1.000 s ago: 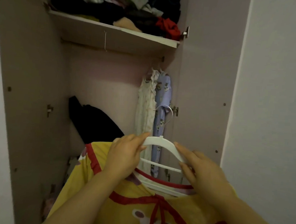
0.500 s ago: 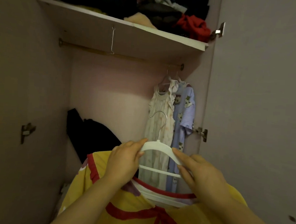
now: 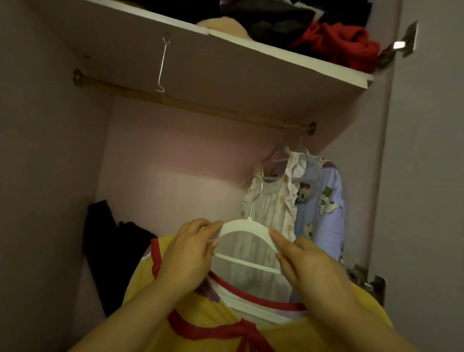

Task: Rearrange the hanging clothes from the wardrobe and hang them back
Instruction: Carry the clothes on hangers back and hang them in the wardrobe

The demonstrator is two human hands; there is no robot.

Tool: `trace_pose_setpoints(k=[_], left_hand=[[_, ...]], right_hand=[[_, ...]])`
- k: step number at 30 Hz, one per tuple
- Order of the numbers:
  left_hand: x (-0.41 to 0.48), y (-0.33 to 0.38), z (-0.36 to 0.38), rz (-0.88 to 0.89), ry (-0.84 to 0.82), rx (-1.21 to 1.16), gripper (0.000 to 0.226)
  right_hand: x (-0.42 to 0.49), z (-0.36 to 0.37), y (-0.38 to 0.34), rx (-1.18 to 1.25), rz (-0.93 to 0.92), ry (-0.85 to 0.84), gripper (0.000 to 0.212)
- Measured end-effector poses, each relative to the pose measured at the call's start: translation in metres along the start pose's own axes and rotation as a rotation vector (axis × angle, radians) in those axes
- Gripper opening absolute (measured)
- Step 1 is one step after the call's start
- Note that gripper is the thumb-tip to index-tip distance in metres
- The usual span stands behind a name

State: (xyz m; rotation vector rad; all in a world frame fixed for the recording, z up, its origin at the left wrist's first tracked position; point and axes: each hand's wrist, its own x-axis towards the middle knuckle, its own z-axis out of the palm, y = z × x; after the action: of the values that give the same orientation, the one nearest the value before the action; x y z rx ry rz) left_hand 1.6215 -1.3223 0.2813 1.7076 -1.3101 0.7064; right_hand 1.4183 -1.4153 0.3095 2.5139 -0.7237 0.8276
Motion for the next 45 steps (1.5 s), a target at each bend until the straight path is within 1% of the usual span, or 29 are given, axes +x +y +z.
trace_pose_setpoints(k=[4,9,13,15,16,18,21,24,26,28,30,33,35,37,38,40,42,45], left_hand=[[0.041,-0.021,0.038,-0.038,0.014,-0.019,0.045],[0.093,-0.049,0.087,-0.037,-0.050,-0.032,0.052],[0.134,-0.076,0.122,-0.026,-0.068,-0.075,0.054],[0.155,-0.089,0.137,0.002,-0.081,-0.098,0.055],[0.165,-0.096,0.143,0.011,-0.084,-0.108,0.055],[0.182,-0.109,0.153,0.041,-0.081,-0.110,0.057],[0.209,-0.125,0.163,0.089,-0.065,-0.090,0.059],[0.232,-0.136,0.169,0.103,-0.033,-0.113,0.059],[0.244,-0.141,0.172,0.112,-0.018,-0.132,0.059],[0.253,-0.147,0.175,0.122,-0.008,-0.134,0.058],[0.257,-0.156,0.179,0.131,0.004,-0.124,0.057],[0.257,-0.168,0.186,0.121,-0.002,-0.130,0.055],[0.253,-0.173,0.192,0.112,-0.024,-0.121,0.055],[0.250,-0.175,0.196,0.102,-0.046,-0.118,0.056],[0.248,-0.175,0.198,0.098,-0.052,-0.121,0.056],[0.244,-0.173,0.200,0.091,-0.067,-0.128,0.057],[0.238,-0.169,0.200,0.082,-0.085,-0.124,0.058],[0.226,-0.159,0.196,0.058,-0.114,-0.102,0.060]], right_hand=[[0.055,0.010,0.028,-0.035,0.040,0.006,0.049],[0.127,0.013,0.054,-0.054,0.099,0.078,0.047],[0.188,0.017,0.068,-0.084,0.188,0.156,0.040],[0.220,0.019,0.077,-0.166,0.215,0.180,0.033],[0.236,0.020,0.082,-0.217,0.209,0.179,0.028],[0.263,0.020,0.090,-0.240,0.222,0.198,0.022],[0.297,0.017,0.101,-0.222,0.279,0.239,0.017],[0.326,0.015,0.104,-0.151,0.347,0.256,0.016],[0.345,0.015,0.104,-0.210,0.378,0.225,0.020],[0.361,0.019,0.103,-0.165,0.443,0.196,0.014],[0.370,0.031,0.102,-0.130,0.457,0.173,0.015],[0.368,0.063,0.101,-0.217,0.362,0.146,0.036],[0.365,0.078,0.102,-0.223,0.366,0.131,0.056],[0.364,0.082,0.104,-0.220,0.380,0.130,0.066],[0.362,0.083,0.104,-0.224,0.376,0.140,0.065],[0.354,0.086,0.103,-0.312,0.351,0.188,0.061],[0.338,0.091,0.099,-0.426,0.297,0.245,0.059],[0.307,0.104,0.088,-0.464,0.190,0.267,0.054]])
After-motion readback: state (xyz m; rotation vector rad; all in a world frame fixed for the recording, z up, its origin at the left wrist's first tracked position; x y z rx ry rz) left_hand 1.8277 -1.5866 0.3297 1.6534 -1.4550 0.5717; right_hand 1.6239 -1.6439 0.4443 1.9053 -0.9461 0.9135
